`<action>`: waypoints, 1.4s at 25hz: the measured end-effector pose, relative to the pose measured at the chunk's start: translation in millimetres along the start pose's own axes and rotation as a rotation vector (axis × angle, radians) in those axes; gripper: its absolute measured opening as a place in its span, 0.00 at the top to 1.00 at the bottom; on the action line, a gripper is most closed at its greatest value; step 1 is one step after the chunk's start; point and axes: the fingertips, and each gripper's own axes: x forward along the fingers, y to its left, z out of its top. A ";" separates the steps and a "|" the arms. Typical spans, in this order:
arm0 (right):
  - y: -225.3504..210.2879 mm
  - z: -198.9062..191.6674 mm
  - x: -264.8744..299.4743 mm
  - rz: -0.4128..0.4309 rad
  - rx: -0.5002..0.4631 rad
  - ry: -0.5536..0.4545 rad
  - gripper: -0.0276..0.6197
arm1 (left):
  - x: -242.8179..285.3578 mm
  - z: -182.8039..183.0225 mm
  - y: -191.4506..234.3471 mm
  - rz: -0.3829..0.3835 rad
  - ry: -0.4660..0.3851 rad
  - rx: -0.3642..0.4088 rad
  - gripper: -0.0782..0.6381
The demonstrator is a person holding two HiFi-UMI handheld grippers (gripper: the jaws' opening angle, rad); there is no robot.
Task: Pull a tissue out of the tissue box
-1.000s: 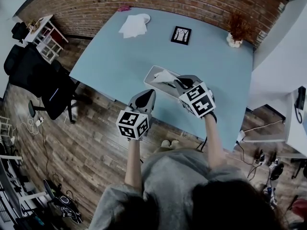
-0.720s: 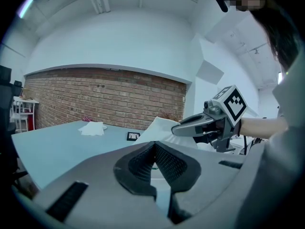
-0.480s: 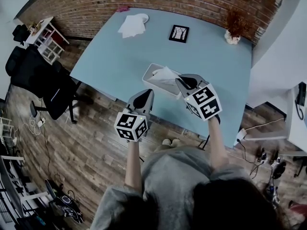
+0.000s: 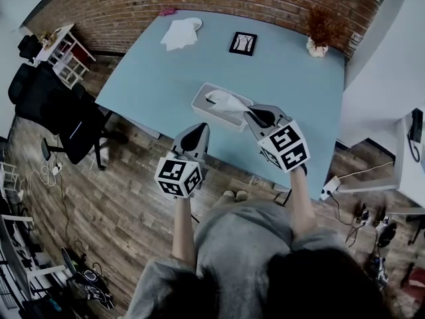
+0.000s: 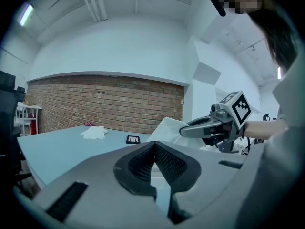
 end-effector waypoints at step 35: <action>17.0 -8.2 -42.7 0.077 0.042 -0.144 0.95 | -7.7 -9.1 -36.4 0.011 -0.008 0.019 0.89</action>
